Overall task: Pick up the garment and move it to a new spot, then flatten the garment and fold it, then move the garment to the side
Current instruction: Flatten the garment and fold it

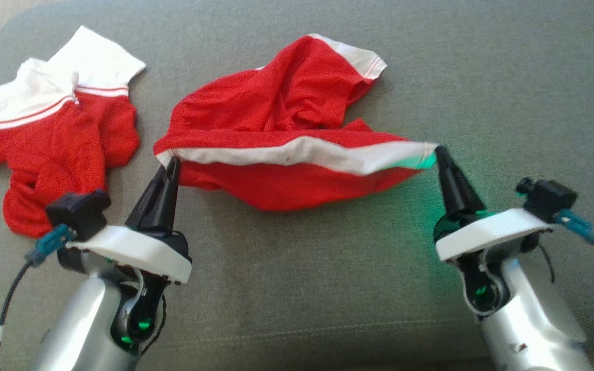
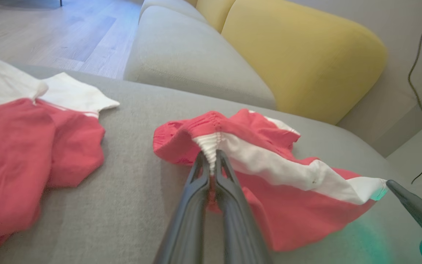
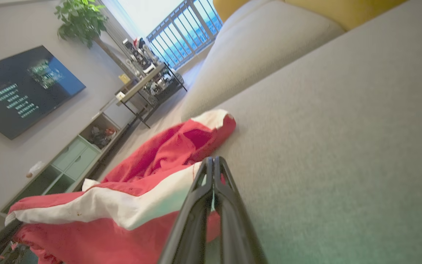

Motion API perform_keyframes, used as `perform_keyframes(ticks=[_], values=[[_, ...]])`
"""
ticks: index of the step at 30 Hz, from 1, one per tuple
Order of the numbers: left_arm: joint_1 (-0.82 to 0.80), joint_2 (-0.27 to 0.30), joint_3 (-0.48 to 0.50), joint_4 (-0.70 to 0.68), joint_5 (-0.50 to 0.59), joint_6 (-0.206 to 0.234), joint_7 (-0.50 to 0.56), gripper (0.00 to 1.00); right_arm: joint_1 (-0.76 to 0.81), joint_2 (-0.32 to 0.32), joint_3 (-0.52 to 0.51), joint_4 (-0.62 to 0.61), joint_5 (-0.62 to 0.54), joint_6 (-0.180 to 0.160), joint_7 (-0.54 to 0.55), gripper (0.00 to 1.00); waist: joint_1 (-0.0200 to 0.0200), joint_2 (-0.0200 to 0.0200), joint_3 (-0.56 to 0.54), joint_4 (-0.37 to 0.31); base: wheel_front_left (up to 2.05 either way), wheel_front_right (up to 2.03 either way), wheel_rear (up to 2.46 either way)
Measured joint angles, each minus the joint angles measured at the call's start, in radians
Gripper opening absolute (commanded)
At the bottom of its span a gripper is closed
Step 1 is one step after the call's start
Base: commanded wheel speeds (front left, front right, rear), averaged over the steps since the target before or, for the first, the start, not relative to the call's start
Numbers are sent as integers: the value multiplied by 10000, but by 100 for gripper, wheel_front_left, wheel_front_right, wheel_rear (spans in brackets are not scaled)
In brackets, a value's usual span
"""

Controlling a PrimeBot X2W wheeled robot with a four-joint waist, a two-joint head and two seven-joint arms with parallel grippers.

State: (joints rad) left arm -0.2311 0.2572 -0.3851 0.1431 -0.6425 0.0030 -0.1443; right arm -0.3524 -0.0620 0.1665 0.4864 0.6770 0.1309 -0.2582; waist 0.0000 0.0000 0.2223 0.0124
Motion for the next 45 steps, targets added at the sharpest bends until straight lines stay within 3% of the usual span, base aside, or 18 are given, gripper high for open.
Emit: perform_keyframes(ticks=[9,18,23,28,34,38,42,45], values=[[-233,196,38,-1338,-593,-257,807,0,8,6,-859,-2134,-274,0,0,0,0,0,-545,-261,0,0,0],[-2582,224,309,-2504,-2295,-474,2901,0,-1371,-35,-2155,-3891,-970,0,1248,0,-1,0,-962,-783,0,0,0],[-4468,228,489,-2224,-2796,-384,3944,0,-3338,-48,-2717,-3651,-1183,0,1998,0,-1,0,-829,-1130,0,0,0],[-6516,199,336,-711,-2495,-619,4238,0,-5669,-169,-2961,-1977,-1758,0,2084,0,1,0,-172,-1385,0,0,0],[-9728,-23,-221,1356,-1083,-1137,2995,0,-8653,-169,-3101,96,-2259,0,1181,0,3,0,1031,-1671,0,0,0],[-11590,-144,-780,2272,-217,-1269,1310,0,-10139,-174,-3193,821,-2696,0,380,0,4,0,1926,-1865,0,0,0],[-12407,263,-2359,2527,-61,-1275,-150,0,-10674,-190,-3152,980,-2798,0,96,0,4,0,2701,-2027,0,0,0],[-12261,838,-3776,2491,-769,-1275,-637,0,-10403,-201,-2696,1024,-2757,0,94,0,4,0,3112,-2115,0,0,0]])
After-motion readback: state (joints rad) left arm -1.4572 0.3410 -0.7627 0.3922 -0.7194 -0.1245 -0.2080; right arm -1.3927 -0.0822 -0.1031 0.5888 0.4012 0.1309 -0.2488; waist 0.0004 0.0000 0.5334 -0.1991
